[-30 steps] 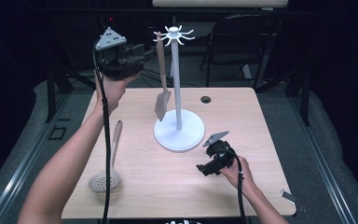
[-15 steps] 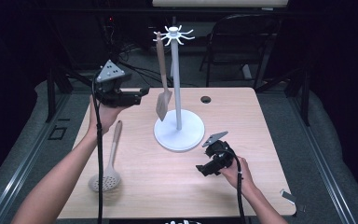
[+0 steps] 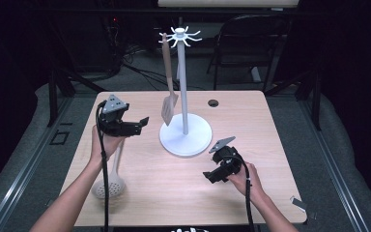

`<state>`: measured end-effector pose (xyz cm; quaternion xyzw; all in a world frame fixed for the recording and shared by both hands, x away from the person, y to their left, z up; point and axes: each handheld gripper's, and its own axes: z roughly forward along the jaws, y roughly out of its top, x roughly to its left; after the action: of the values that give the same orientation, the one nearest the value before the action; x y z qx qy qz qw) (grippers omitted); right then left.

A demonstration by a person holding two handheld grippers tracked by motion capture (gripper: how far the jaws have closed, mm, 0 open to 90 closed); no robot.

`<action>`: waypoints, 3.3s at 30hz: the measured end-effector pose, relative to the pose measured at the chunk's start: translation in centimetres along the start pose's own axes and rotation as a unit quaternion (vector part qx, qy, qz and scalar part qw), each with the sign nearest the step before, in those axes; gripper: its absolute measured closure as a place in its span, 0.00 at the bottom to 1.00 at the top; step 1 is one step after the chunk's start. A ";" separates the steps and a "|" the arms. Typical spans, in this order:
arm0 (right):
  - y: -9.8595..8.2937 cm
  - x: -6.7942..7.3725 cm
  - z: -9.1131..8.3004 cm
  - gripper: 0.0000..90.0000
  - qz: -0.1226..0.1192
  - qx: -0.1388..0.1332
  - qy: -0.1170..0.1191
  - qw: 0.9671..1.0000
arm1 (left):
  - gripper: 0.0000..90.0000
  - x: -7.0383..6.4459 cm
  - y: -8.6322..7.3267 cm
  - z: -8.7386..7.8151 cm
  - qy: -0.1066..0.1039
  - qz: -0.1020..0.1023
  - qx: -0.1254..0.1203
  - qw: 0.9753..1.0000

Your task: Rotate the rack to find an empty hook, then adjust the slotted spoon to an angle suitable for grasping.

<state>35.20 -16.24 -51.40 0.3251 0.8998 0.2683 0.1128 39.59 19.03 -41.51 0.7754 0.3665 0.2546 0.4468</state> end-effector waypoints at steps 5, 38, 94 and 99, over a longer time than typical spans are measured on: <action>-0.1 0.0 -0.1 0.11 -0.001 0.005 -0.001 1.000 | 0.15 0.6 -2.9 0.3 0.030 -0.021 0.020 0.999; -0.2 0.7 0.4 0.11 -0.014 0.013 -0.004 1.000 | 0.17 5.7 -10.7 1.2 0.082 -0.150 0.194 0.966; -0.2 0.9 0.8 0.12 -0.027 0.027 -0.003 0.999 | 0.84 3.3 -12.4 4.2 -0.020 -0.063 0.376 0.924; -0.2 0.9 0.8 0.12 -0.027 0.027 -0.003 0.999 | 0.80 2.9 -12.0 4.8 -0.006 -0.044 0.379 0.924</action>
<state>34.75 -15.47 -52.21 0.3044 0.9149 0.2396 0.1140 40.69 22.85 -54.14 0.8714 0.4669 0.0714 0.1324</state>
